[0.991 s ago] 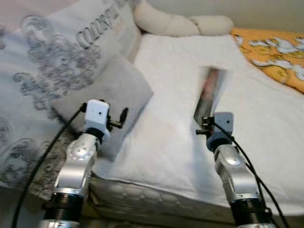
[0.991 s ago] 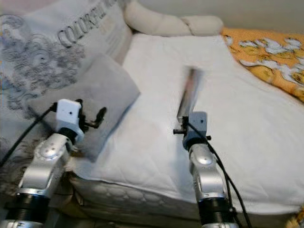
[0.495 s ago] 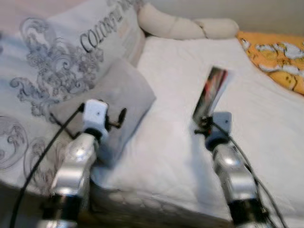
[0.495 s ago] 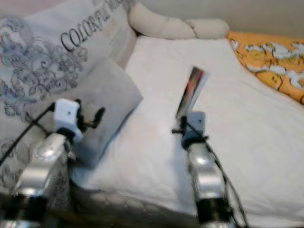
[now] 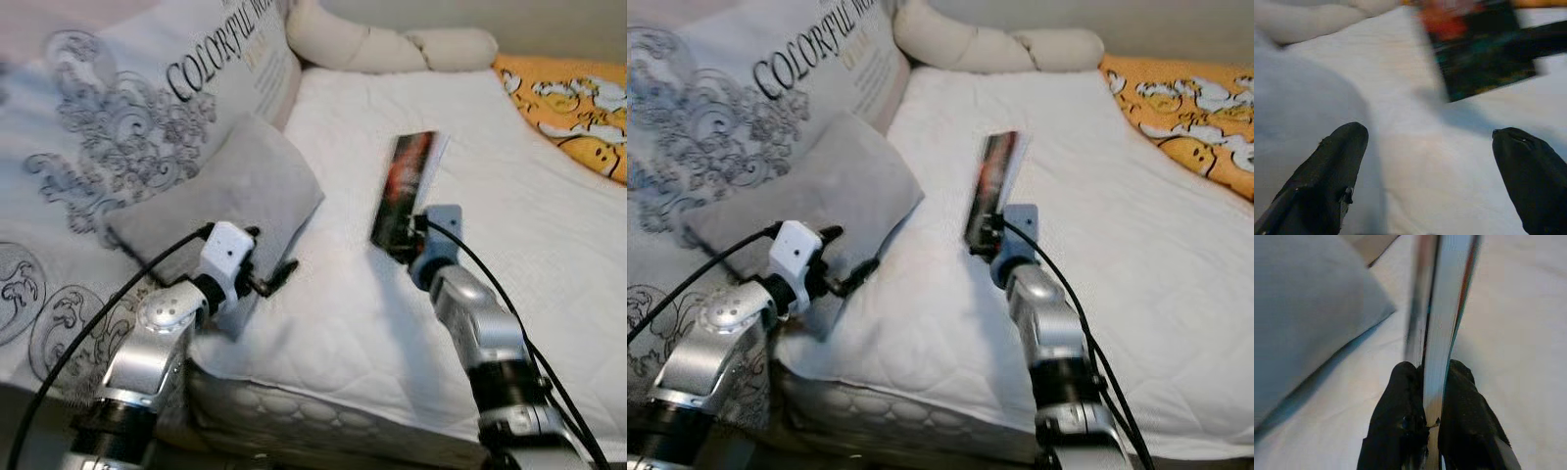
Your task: Clean up the room
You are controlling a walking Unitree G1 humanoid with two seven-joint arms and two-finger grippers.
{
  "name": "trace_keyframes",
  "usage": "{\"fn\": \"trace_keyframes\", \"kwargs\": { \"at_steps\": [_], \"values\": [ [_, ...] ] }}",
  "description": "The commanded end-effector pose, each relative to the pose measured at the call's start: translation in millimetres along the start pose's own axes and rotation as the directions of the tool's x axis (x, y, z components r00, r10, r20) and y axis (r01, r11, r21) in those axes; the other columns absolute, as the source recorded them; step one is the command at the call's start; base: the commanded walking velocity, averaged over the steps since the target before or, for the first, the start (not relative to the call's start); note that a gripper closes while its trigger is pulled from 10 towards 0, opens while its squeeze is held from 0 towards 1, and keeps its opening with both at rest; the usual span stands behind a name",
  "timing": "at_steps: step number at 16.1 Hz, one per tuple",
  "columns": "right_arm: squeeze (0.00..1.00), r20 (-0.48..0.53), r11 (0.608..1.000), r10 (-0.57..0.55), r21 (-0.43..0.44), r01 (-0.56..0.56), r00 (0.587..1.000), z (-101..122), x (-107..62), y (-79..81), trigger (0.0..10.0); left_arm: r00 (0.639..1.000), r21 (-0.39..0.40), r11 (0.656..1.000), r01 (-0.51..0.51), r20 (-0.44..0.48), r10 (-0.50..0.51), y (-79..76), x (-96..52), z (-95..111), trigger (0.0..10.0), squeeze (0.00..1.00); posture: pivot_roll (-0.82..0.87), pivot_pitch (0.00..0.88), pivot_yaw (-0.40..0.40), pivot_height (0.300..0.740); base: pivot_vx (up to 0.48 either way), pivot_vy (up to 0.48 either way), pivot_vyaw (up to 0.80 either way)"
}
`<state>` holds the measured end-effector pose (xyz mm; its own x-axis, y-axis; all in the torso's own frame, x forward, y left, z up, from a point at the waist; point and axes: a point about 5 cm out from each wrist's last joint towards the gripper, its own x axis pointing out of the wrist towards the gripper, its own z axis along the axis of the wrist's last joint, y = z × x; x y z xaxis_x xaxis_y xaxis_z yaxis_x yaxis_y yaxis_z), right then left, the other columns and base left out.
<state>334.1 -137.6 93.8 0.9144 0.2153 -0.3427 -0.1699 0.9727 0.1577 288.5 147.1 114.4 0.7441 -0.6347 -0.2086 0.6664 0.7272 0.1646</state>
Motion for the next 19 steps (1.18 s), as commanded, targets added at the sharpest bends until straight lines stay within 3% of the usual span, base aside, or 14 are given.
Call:
{"fn": "trace_keyframes", "kwargs": {
  "at_steps": [1,3,4,6,8,10,11,13,14,15,16,17,19],
  "values": [
    [0.00,0.006,0.997,0.051,0.055,-0.051,0.999,11,5.9,3.8,10.0,0.995,0.017,0.995,0.099,-0.022,-0.098,-5.1,-0.3,2,10.0,0.00,0.04,0.000,0.045,0.740,0.000,0.000,0.00],
    [0.00,-0.085,0.991,0.091,0.111,-0.082,0.992,10,16.8,3.9,10.0,0.973,0.031,0.976,0.216,-0.090,-0.213,-5.6,-6.3,0,10.0,0.00,0.04,0.000,0.048,0.740,0.000,0.000,0.00],
    [0.00,-0.166,0.967,0.153,0.229,-0.113,0.974,8,22.9,8.4,10.0,0.969,0.027,0.973,0.229,-0.101,-0.225,-1.3,-10.0,1,10.0,0.00,0.04,0.000,0.050,0.740,0.000,0.000,0.00],
    [0.00,-0.166,0.919,0.245,0.355,-0.174,0.955,11,25.9,15.0,10.0,0.965,0.023,0.970,0.242,-0.113,-0.238,0.2,-13.1,0,10.0,0.00,0.05,0.000,0.046,0.740,0.000,0.000,0.00],
    [0.00,-0.195,0.878,0.283,0.447,-0.172,0.939,5,27.2,10.7,10.0,0.952,0.014,0.963,0.269,-0.154,-0.264,-1.2,-16.7,-3,10.0,0.00,0.05,0.000,0.037,0.740,0.000,0.000,0.00],
    [0.00,-0.208,0.840,0.346,0.504,-0.203,0.915,-1,25.3,10.2,10.0,0.948,0.004,0.962,0.274,-0.170,-0.270,-1.5,-18.3,-6,10.0,0.00,0.06,0.000,0.034,0.740,0.000,0.000,0.00],
    [0.00,-0.202,0.791,0.418,0.560,-0.245,0.886,-6,22.7,11.0,10.0,0.943,-0.001,0.959,0.282,-0.183,-0.277,-2.0,-19.3,-8,10.0,0.00,0.06,0.000,0.030,0.740,0.000,0.000,0.00],
    [0.00,-0.236,0.786,0.422,0.576,-0.224,0.875,-18,19.4,5.5,10.0,0.942,-0.001,0.959,0.283,-0.187,-0.278,-2.5,-19.5,-9,10.0,0.00,0.07,0.000,0.021,0.740,0.000,0.000,0.00],
    [0.00,-0.309,0.822,0.380,0.545,-0.165,0.872,-34,16.0,-1.5,10.0,0.942,-0.002,0.960,0.282,-0.191,-0.277,-2.7,-20.4,-9,10.0,0.00,0.07,0.000,0.017,0.740,0.000,0.000,0.00],
    [0.11,-0.324,0.828,0.369,0.541,-0.149,0.871,-38,15.2,-3.0,10.0,0.942,-0.003,0.960,0.281,-0.192,-0.277,-2.8,-20.7,-9,10.0,0.00,0.07,0.000,0.017,0.740,0.000,0.000,0.00],
    [0.80,-0.361,0.844,0.341,0.525,-0.113,0.868,-48,12.8,-6.1,10.0,0.940,-0.007,0.959,0.283,-0.196,-0.279,-4.3,-21.5,-10,10.0,0.00,0.07,0.000,0.014,0.740,0.000,0.000,0.00],
    [1.00,-0.390,0.855,0.317,0.511,-0.083,0.865,-56,10.5,-9.4,10.0,0.938,-0.011,0.958,0.287,-0.201,-0.283,-5.8,-22.1,-11,10.0,0.00,0.08,0.000,0.007,0.740,0.000,0.000,0.00],
    [1.00,-0.418,0.864,0.255,0.503,-0.012,0.872,-65,7.3,-17.1,10.0,0.933,-0.025,0.957,0.289,-0.217,-0.288,-6.5,-23.8,-13,10.0,0.00,0.09,0.000,0.002,0.740,0.000,0.000,0.00]
  ]
}}
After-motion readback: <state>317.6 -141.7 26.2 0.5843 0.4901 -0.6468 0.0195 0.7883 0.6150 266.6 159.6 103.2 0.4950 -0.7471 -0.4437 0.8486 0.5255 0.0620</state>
